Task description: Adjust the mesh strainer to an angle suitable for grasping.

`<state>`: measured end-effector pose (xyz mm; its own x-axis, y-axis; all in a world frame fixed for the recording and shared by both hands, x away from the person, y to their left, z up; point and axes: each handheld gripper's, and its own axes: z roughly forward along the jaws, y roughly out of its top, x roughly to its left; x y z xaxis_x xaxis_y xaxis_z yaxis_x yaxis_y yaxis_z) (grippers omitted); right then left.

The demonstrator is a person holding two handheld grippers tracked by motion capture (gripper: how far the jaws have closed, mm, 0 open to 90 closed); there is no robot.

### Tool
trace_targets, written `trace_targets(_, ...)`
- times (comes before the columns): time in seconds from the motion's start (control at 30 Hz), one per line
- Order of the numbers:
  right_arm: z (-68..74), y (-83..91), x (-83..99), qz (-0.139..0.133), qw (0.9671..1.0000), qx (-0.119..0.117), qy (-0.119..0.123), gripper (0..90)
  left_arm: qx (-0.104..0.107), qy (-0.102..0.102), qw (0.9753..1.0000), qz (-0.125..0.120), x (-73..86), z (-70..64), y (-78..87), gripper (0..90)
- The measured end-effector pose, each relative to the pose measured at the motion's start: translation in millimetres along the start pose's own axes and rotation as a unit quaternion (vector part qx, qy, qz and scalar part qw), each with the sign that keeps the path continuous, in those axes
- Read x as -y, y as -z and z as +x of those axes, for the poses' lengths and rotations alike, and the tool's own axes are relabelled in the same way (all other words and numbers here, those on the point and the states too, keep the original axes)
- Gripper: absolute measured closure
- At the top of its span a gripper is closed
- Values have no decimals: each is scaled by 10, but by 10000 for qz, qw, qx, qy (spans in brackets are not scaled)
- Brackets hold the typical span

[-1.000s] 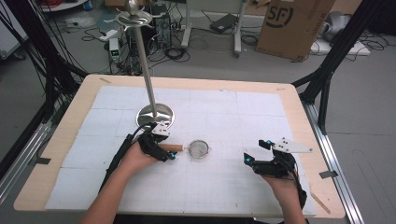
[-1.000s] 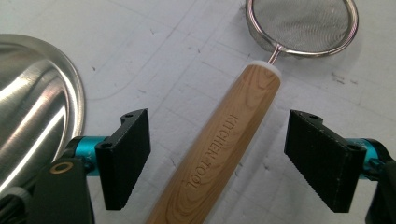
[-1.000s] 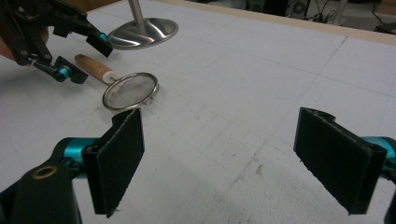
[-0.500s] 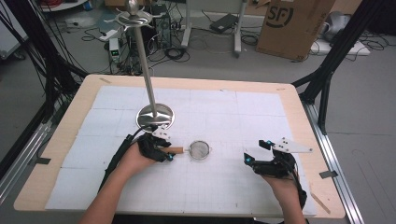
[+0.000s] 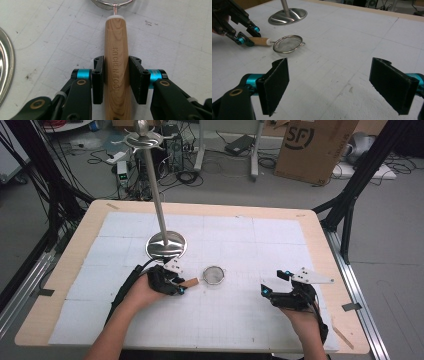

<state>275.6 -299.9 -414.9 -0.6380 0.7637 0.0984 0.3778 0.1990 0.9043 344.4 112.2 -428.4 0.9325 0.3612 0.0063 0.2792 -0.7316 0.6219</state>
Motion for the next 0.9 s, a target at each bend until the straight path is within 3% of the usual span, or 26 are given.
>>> trace_targets(0.3, 5, -4, 2, 24, 10000, -4, -19, 150, -41, -44, 10000, -18, -7, -24, 6, 616)
trace_targets(0.6, 5, -5, 4, 32, 10000, -4, -10, 150, 10, -84, 10000, -11, -3, -33, -9, 664)
trace_targets(0.9, 7, -9, 4, 43, 10000, -10, -17, 150, 207, -313, 9993, -47, -48, -114, -48, 668)
